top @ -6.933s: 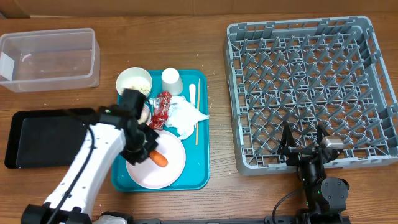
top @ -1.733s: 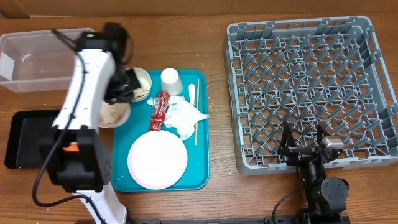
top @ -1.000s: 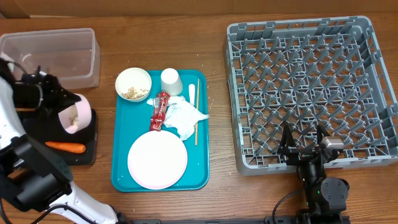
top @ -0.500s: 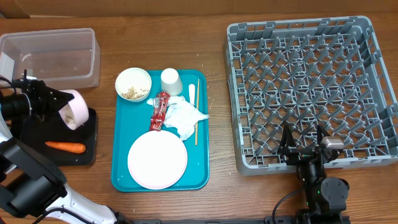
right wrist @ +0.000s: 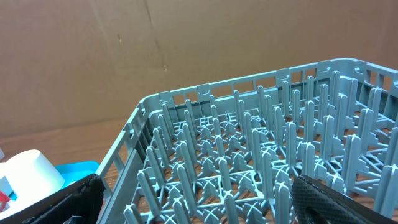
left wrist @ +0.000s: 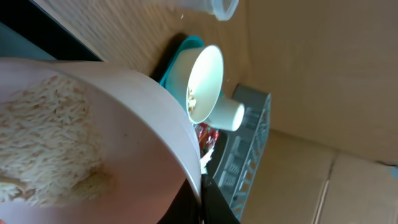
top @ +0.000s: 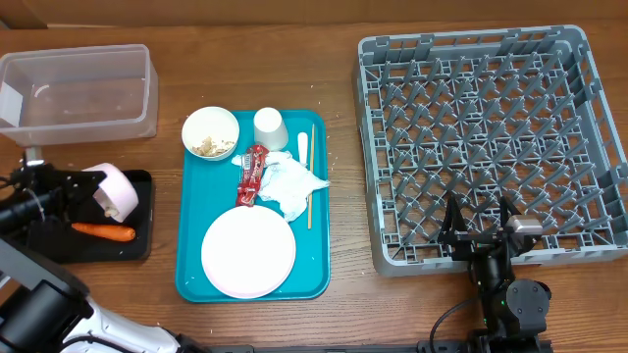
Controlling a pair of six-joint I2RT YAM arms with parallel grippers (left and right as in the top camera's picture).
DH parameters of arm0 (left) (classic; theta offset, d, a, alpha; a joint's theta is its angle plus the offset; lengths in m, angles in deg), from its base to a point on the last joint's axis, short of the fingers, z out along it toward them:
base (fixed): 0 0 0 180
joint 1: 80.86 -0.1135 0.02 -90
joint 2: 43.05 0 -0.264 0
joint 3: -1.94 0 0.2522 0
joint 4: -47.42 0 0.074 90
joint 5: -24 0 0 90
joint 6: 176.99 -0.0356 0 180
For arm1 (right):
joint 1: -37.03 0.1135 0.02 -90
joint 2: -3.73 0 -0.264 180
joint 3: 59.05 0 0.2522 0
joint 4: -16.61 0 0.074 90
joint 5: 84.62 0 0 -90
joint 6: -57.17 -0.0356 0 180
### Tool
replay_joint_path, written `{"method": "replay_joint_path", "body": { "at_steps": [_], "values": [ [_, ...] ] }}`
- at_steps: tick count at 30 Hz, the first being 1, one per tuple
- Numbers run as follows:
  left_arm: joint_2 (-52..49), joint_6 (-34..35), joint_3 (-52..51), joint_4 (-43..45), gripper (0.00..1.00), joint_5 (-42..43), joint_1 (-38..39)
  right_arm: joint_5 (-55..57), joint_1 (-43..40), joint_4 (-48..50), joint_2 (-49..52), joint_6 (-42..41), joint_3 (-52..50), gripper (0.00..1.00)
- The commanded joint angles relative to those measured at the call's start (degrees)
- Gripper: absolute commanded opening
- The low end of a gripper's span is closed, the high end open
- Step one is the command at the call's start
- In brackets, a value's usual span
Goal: Sort waste into correct bins and load items into the dishwasher rack
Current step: 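Carry the pink bowl to the black tray and tip out the rice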
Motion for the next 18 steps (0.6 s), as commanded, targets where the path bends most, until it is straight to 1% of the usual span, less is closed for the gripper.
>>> {"method": "replay_joint_path", "body": {
  "at_steps": [1, 6, 10, 14, 18],
  "values": [
    [1.29, -3.21, -2.25, 1.31, 0.04, 7.52, -2.36, 0.55, 0.02, 0.2, -0.68, 0.24, -0.61, 1.0],
    [1.29, -3.19, -4.68, 3.67, 0.04, 8.55, -3.78, 0.55, 0.04, 0.2, -0.68, 0.24, -0.61, 1.0],
    [0.87, -3.21, -4.92, 3.8, 0.04, 11.32, -3.8, 0.55, 0.02, 0.2, -0.68, 0.24, -0.61, 1.0],
    [-0.04, -2.6, -4.92, 6.27, 0.04, 13.11, -4.02, 0.55, 0.04, 0.2, -0.68, 0.24, -0.61, 1.0],
    [-1.42, -2.71, -4.94, 5.03, 0.04, 16.39, -4.7, 0.55, 0.02, 0.2, -0.68, 0.24, -0.61, 1.0]
  ]
}}
